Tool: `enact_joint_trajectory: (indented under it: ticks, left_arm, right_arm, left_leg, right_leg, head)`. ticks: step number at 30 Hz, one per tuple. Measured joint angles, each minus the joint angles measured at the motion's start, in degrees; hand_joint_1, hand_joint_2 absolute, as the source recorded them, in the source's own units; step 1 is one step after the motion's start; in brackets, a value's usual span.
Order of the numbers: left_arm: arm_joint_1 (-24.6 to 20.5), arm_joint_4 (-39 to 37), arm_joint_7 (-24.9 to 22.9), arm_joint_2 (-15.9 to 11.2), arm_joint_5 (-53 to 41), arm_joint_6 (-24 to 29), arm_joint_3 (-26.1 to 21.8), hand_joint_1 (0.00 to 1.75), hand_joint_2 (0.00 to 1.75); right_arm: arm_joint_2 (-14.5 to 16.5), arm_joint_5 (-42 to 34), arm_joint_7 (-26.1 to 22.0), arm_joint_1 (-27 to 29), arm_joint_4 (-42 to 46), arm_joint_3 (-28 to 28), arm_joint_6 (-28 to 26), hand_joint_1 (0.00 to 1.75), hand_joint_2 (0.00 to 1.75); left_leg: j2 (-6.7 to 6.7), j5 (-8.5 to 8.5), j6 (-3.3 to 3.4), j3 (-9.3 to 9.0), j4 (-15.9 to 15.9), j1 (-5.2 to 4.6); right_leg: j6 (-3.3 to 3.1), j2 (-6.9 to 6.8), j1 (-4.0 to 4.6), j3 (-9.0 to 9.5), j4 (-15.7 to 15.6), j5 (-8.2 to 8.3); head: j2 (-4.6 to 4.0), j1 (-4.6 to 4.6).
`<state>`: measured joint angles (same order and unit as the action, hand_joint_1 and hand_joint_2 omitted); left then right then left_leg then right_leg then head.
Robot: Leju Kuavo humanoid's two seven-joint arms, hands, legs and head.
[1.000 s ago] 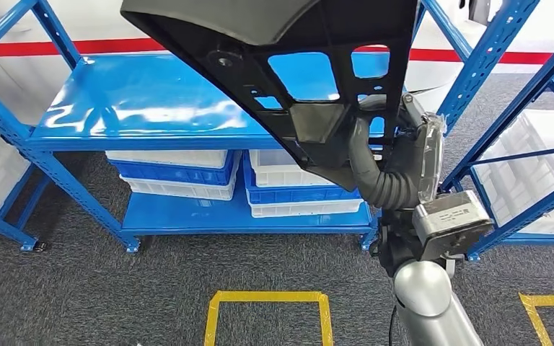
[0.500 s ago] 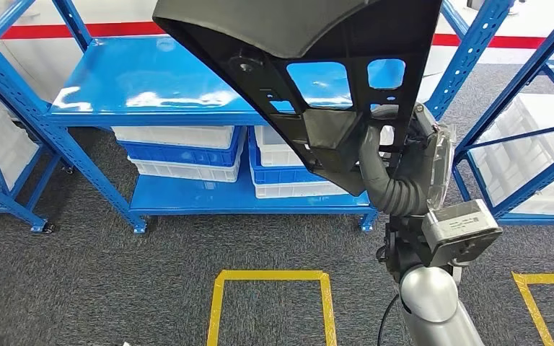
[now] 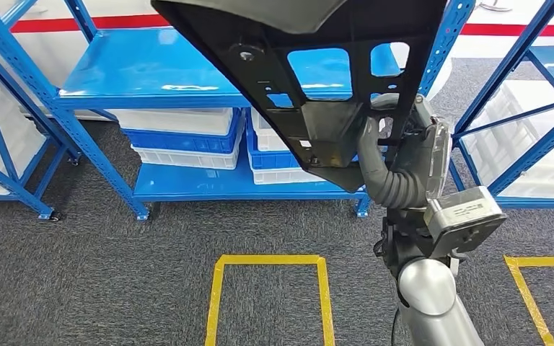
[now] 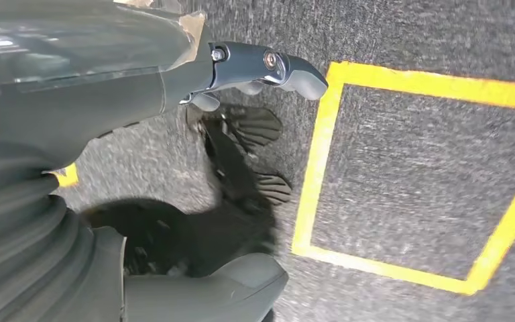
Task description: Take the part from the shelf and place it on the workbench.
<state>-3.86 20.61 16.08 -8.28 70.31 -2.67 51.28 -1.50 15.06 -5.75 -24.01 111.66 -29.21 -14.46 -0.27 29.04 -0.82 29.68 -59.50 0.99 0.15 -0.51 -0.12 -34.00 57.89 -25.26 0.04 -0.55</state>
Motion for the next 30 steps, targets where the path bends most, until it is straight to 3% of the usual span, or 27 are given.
enact_joint_trajectory:
  ticks: [3, 5, 7, 8, 9, 10, 11, 12, 14, 15, 16, 18, 19, 21, 23, 24, 26, 28, 30]
  left_arm:
    - [0.1, 0.0, 0.1, 0.0, 0.8, -0.2, 0.1, 0.0, 1.75]
    - [-0.1, 0.0, 0.2, -0.1, 1.0, -0.2, 0.3, 0.0, 1.75]
    - [-0.2, 0.0, 0.5, -0.2, 1.2, -0.3, 0.6, 0.0, 1.75]
    - [-0.2, 0.0, 0.7, -0.3, 1.3, -0.3, 0.8, 0.0, 1.75]
    - [-0.3, 0.0, 0.8, -0.3, 1.5, -0.4, 1.0, 0.0, 1.75]
    - [-0.4, 0.0, 0.8, -0.3, 1.7, -0.6, 1.2, 0.0, 1.75]
    - [-0.4, 0.0, 0.8, -0.2, 1.9, -0.8, 1.3, 0.0, 1.75]
    - [-0.6, 0.0, 0.8, -0.2, 2.2, -1.1, 1.4, 0.0, 1.75]
    - [-0.9, 0.0, 0.8, -0.2, 2.7, -1.4, 1.6, 0.0, 1.75]
    - [-1.1, 0.0, 0.8, -0.2, 2.9, -1.6, 1.6, 0.0, 1.75]
    - [-1.2, 0.0, 0.8, -0.1, 3.0, -1.6, 1.6, 0.0, 1.75]
    - [-1.4, 0.0, 0.8, -0.1, 3.1, -1.7, 1.7, 0.0, 1.75]
    - [-1.4, 0.0, 0.8, -0.1, 3.1, -1.7, 1.8, 0.0, 1.75]
    - [-1.4, 0.0, 0.9, -0.1, 3.4, -1.8, 1.9, 0.0, 1.75]
    - [-1.5, 0.0, 1.0, 0.1, 4.0, -1.8, 2.0, 0.0, 1.75]
    - [-1.6, 0.0, 1.1, 0.2, 4.2, -1.8, 2.0, 0.0, 1.75]
    - [-1.9, 0.0, 1.3, 0.8, 4.7, -1.5, 2.0, 0.0, 1.75]
    - [-2.1, 0.0, 1.7, 1.4, 5.0, -1.0, 1.9, 0.0, 1.75]
    - [-2.4, 0.0, 2.5, 1.8, 5.2, -1.0, 1.7, 0.0, 1.75]
  right_arm:
    - [0.3, -0.6, 0.0, -0.2, -0.3, 0.4, 0.5, 1.75, 1.75]
    - [0.3, -0.9, -0.1, -0.3, -0.6, 0.7, 0.8, 1.75, 1.75]
    - [0.4, -1.1, -0.1, -0.5, -0.9, 1.0, 1.2, 1.75, 1.75]
    - [0.4, -1.0, -0.1, -0.6, -1.1, 1.0, 1.4, 1.75, 1.75]
    - [0.5, -0.9, 0.0, -0.8, -1.4, 1.1, 1.5, 1.75, 1.75]
    - [0.5, -0.8, 0.1, -0.9, -1.6, 1.2, 1.7, 1.75, 1.75]
    - [0.6, -0.6, 0.2, -1.1, -1.9, 1.3, 1.9, 1.75, 1.75]
    - [0.7, -0.4, 0.3, -1.4, -2.2, 1.3, 2.1, 1.75, 1.75]
    - [1.0, -0.1, 0.6, -2.2, -2.7, 1.4, 2.4, 1.75, 1.75]
    - [1.2, -0.1, 0.6, -2.4, -2.9, 1.5, 2.5, 1.75, 1.75]
    - [1.4, 0.0, 0.7, -2.7, -3.1, 1.6, 2.6, 1.75, 1.75]
    - [1.6, -0.1, 0.8, -2.9, -3.5, 1.7, 2.6, 1.75, 1.75]
    - [1.7, -0.1, 0.8, -3.0, -3.7, 1.7, 2.6, 1.75, 1.75]
    - [1.9, 0.0, 0.8, -3.1, -4.1, 1.8, 2.7, 1.75, 1.75]
    - [2.2, 0.0, 0.9, -3.1, -4.4, 1.8, 2.9, 1.75, 1.75]
    - [2.2, 0.0, 1.0, -3.1, -4.5, 1.8, 3.1, 1.75, 1.75]
    - [2.2, 0.2, 1.1, -3.1, -4.7, 1.9, 3.4, 1.75, 1.75]
    - [2.3, 0.3, 1.2, -3.1, -4.9, 2.0, 3.7, 1.75, 1.75]
    - [2.5, 0.3, 1.2, -3.2, -5.0, 2.3, 4.1, 1.75, 1.75]
  left_leg:
    - [0.11, -0.24, 1.17, 0.36, 1.7, -0.27]
    - [0.36, -1.52, 2.45, 1.66, 2.0, -0.12]
    - [0.5, -2.92, 3.11, 3.3, 2.0, -0.13]
    - [0.57, -3.63, 3.18, 4.18, 2.0, -0.15]
    - [0.64, -4.35, 3.16, 5.09, 2.0, -0.17]
    - [0.71, -5.05, 3.08, 5.97, 1.9, -0.17]
    - [0.75, -5.73, 2.93, 6.79, 1.9, -0.16]
    - [0.76, -6.41, 2.72, 7.54, 1.9, -0.15]
    - [0.76, -7.7, 2.1, 8.68, 1.9, -0.27]
    - [0.75, -8.38, 1.78, 8.99, 2.0, -0.33]
    - [0.74, -9.03, 1.44, 9.17, 2.1, -0.37]
    - [0.63, -9.8, 0.79, 9.46, 2.4, -0.19]
    - [0.54, -8.8, 0.5, 9.86, 1.9, -0.05]
    - [0.37, -3.45, 0.02, 11.23, -2.4, 0.19]
    - [0.34, 2.07, -0.36, 12.61, -9.9, 0.22]
    - [0.33, 2.91, -0.51, 12.87, -12.9, 0.22]
    - [0.34, 1.2, -0.67, 11.38, -14.8, 0.32]
    - [0.29, -1.05, -0.71, 6.56, -9.8, 0.57]
    - [0.03, -0.18, -0.48, 1.7, -2.8, 0.47]
  right_leg:
    - [1.14, -0.13, 0.1, -1.02, 0.3, 0.75]
    - [1.07, 0.01, 0.16, -2.53, 2.8, -1.88]
    - [0.51, 0.15, -0.01, -4.68, 9.3, -6.87]
    - [0.55, 0.17, -0.12, -5.46, 13.0, -8.61]
    - [0.88, 0.19, -0.24, -5.65, 15.8, -9.35]
    - [1.45, 0.2, -0.34, -4.98, 16.9, -8.93]
    - [2.08, 0.2, -0.45, -3.29, 15.7, -7.67]
    - [2.53, 0.2, -0.57, -0.67, 12.5, -6.33]
    - [2.47, 0.28, -0.47, 5.53, 3.5, -5.64]
    - [2.16, 0.36, -0.34, 7.42, 0.1, -5.96]
    - [1.81, 0.44, -0.11, 8.32, -1.9, -6.33]
    - [1.0, 0.46, -0.26, 7.6, -2.3, -5.77]
    - [0.34, 0.39, -0.48, 7.24, -2.2, -5.18]
    - [-0.92, 0.24, -0.84, 6.12, -2.2, -3.65]
    - [-1.39, 0.21, -0.53, 4.59, -2.0, -2.32]
    - [-1.37, 0.2, -0.43, 3.76, -1.9, -1.77]
    - [-1.11, 0.2, -0.37, 1.89, -1.2, -0.87]
    - [-0.63, 0.2, -0.39, 0.01, -0.1, -0.26]
    - [0.0, 0.16, -0.21, -1.3, 0.9, 0.28]
  head:
    - [0.0, -0.03]
    - [0.01, -0.25]
    - [0.01, -0.44]
    - [0.01, -0.46]
    - [0.0, -0.46]
    - [0.0, -0.48]
    - [0.0, -0.48]
    - [0.0, -0.47]
    - [0.0, -0.42]
    - [0.0, -0.33]
    - [0.0, -0.25]
    - [0.0, -0.09]
    - [0.0, -0.04]
    - [0.0, 0.12]
    - [0.0, 0.23]
    - [0.0, 0.21]
    - [0.0, 0.22]
    - [0.0, 0.23]
    - [0.0, 0.19]
